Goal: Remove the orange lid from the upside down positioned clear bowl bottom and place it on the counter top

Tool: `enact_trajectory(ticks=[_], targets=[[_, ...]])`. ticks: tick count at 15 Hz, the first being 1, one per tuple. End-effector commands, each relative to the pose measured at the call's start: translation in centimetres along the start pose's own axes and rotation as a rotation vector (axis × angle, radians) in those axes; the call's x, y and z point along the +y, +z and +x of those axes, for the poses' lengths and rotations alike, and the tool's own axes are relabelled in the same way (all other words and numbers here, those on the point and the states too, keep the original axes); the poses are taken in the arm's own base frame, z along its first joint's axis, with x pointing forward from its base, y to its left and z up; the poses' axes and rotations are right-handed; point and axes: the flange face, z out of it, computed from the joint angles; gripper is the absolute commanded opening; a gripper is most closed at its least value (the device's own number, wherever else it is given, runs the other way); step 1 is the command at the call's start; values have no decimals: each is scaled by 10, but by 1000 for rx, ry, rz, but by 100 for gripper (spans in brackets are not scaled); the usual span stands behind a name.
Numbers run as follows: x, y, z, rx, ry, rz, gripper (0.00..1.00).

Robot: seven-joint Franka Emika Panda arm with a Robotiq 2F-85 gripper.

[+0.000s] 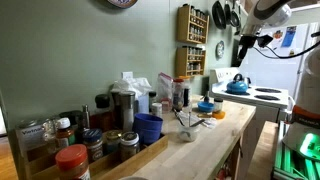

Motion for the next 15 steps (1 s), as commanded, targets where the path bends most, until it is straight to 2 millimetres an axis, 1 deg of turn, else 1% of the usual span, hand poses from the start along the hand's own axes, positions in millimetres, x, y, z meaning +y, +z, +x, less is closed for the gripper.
enact_trajectory(ticks=[1, 3, 5, 7, 9, 11, 12, 14, 15], targets=[[0, 0, 0, -1, 0, 1, 100], [0, 0, 0, -1, 0, 1, 100], [-13, 2, 15, 47, 27, 23, 100], [-28, 2, 39, 137, 118, 57, 100], [-40, 3, 64, 192, 168, 48, 100], [-44, 13, 91, 206, 231, 23, 100], [-43, 22, 106, 192, 269, 19, 100], [-45, 43, 127, 150, 319, 35, 100], [-45, 49, 135, 141, 347, 46, 100]])
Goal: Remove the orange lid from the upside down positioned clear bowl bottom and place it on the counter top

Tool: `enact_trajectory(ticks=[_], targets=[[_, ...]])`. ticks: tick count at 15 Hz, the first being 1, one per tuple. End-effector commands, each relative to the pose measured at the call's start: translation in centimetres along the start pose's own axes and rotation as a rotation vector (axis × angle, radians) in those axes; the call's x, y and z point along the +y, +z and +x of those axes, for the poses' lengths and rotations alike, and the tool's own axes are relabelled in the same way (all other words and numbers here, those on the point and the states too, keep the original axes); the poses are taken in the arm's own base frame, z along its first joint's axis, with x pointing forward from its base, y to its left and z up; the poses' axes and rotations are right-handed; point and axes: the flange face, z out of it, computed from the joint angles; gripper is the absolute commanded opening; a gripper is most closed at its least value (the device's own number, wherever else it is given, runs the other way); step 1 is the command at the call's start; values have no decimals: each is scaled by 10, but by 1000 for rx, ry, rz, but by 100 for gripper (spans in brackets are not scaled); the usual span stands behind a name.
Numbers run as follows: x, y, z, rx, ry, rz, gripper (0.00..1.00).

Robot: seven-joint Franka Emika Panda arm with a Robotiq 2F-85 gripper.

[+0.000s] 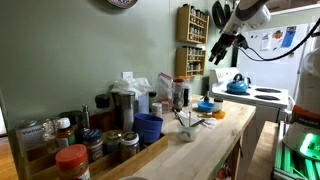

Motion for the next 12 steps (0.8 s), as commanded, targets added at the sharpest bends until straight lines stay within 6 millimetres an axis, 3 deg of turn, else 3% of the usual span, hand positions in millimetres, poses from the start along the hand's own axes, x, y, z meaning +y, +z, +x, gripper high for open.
enact_trajectory(ticks=[1, 3, 8, 12], targets=[[-2, 10, 8, -17, 28, 2, 100], [-3, 21, 15, -41, 28, -5, 100], [-2, 11, 15, -16, 28, -6, 100], [-3, 14, 16, -22, 36, -7, 100]])
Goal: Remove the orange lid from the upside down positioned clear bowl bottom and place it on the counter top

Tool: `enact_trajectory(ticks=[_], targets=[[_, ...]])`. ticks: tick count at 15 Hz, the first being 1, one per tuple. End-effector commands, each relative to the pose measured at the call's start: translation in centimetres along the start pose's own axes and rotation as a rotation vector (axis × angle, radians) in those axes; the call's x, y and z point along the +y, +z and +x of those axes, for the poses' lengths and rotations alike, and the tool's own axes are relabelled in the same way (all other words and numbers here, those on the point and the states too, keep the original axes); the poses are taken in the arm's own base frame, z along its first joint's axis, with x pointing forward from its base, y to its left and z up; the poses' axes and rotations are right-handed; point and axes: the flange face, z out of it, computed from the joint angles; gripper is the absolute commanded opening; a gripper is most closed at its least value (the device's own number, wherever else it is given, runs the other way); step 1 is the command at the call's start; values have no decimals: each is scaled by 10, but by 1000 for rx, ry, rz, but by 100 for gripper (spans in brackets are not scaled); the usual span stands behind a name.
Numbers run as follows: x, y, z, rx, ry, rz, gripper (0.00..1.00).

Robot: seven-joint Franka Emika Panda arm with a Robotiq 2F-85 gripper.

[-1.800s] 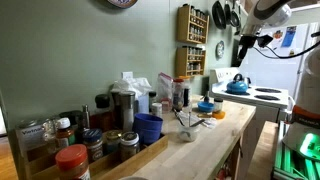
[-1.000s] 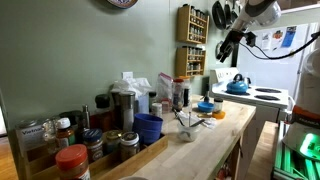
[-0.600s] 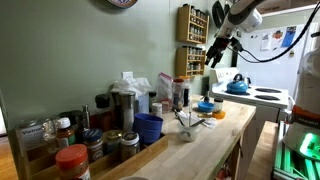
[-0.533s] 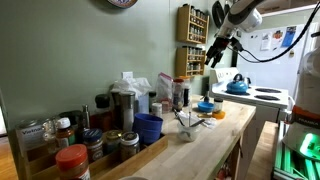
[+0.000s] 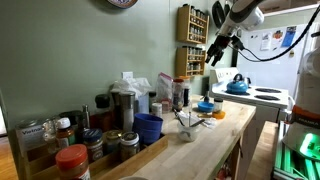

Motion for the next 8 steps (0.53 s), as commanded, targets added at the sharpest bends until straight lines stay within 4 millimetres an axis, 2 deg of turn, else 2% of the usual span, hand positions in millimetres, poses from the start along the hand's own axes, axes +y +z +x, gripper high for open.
enact_trajectory(ticks=[1, 8], targets=[[-2, 12, 6, -34, 24, -19, 100], [-31, 56, 31, -88, 84, -72, 100]])
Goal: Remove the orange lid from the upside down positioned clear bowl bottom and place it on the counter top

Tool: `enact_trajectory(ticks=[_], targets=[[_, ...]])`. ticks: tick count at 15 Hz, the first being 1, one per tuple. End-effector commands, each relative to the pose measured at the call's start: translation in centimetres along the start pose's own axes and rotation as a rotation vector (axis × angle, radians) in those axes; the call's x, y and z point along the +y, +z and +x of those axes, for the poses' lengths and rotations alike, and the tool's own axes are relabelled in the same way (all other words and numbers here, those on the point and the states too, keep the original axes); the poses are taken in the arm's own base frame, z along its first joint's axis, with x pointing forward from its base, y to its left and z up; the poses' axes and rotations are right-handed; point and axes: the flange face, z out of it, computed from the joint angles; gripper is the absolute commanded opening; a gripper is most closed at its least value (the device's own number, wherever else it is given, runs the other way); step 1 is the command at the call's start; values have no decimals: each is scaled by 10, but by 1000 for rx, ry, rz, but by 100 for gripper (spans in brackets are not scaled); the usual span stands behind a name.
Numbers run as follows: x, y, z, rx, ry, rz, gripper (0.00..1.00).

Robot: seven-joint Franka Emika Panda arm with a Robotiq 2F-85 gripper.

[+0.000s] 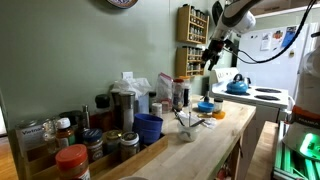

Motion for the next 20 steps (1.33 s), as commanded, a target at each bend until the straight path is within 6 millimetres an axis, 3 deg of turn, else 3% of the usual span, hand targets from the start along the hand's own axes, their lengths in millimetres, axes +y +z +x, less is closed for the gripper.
enact_trajectory(ticks=[1, 7, 8, 9, 10, 13, 20], targets=[[-9, 27, 29, -6, 80, -49, 100], [9, 72, 76, -42, 204, -71, 100], [13, 69, 83, -44, 227, -70, 100], [11, 43, 82, 15, 200, -54, 100], [9, 64, 74, -28, 186, -75, 100], [10, 47, 87, 15, 191, -72, 100], [38, 80, 128, -195, 524, -75, 100]])
